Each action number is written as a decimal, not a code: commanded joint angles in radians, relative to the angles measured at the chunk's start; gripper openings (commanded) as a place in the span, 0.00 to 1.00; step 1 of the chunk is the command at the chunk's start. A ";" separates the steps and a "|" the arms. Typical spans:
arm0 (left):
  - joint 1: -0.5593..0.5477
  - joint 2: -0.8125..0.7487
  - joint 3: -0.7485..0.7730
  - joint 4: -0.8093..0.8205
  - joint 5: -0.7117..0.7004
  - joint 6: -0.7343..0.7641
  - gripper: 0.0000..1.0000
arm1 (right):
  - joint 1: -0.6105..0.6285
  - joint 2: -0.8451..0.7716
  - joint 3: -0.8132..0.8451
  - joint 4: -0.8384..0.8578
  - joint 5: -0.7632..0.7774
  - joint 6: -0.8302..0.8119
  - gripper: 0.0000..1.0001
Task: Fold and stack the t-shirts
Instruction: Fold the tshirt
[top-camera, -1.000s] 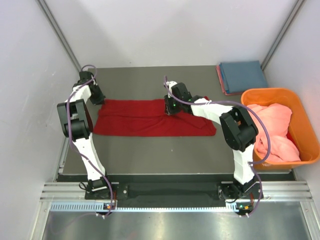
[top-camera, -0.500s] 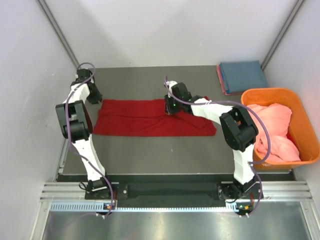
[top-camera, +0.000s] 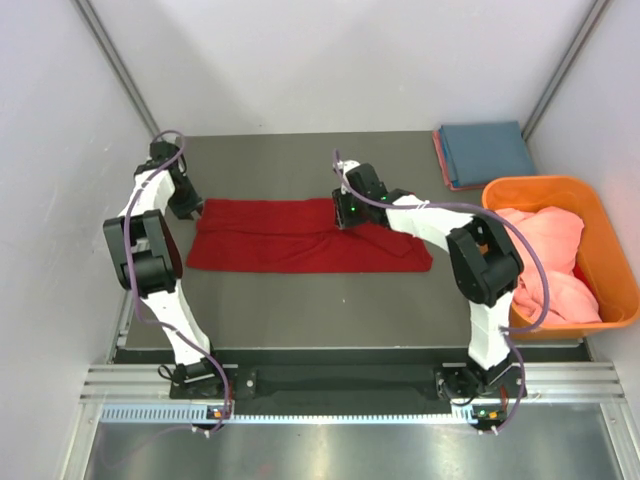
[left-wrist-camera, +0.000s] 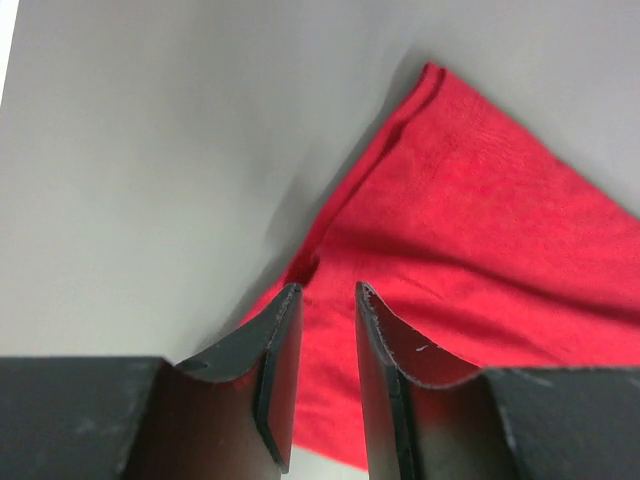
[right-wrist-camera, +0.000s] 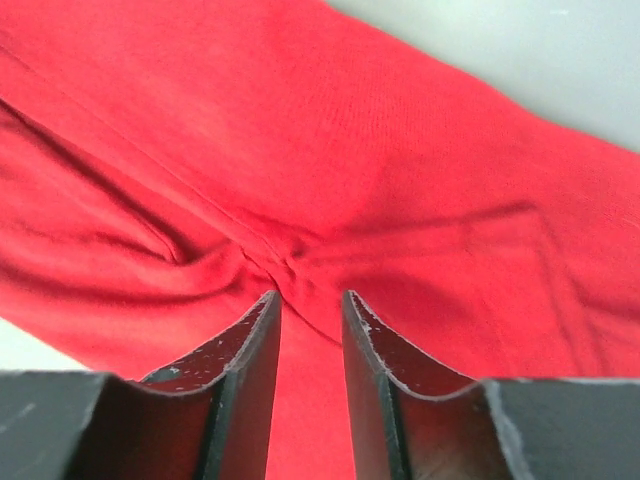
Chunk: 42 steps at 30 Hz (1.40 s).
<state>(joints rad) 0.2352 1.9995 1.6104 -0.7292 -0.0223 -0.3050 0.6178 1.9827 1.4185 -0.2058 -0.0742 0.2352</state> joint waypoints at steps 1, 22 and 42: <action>0.004 -0.099 -0.006 -0.021 0.007 -0.016 0.33 | -0.042 -0.163 -0.012 -0.081 0.091 0.001 0.32; 0.026 -0.194 -0.248 0.157 0.240 -0.129 0.31 | -0.349 -0.082 -0.026 -0.418 -0.203 -0.410 0.38; 0.041 -0.199 -0.244 0.143 0.151 -0.121 0.31 | -0.371 -0.042 -0.024 -0.420 -0.225 -0.421 0.17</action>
<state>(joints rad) 0.2695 1.8458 1.3647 -0.6113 0.1486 -0.4210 0.2543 1.9530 1.3502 -0.6296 -0.3035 -0.1902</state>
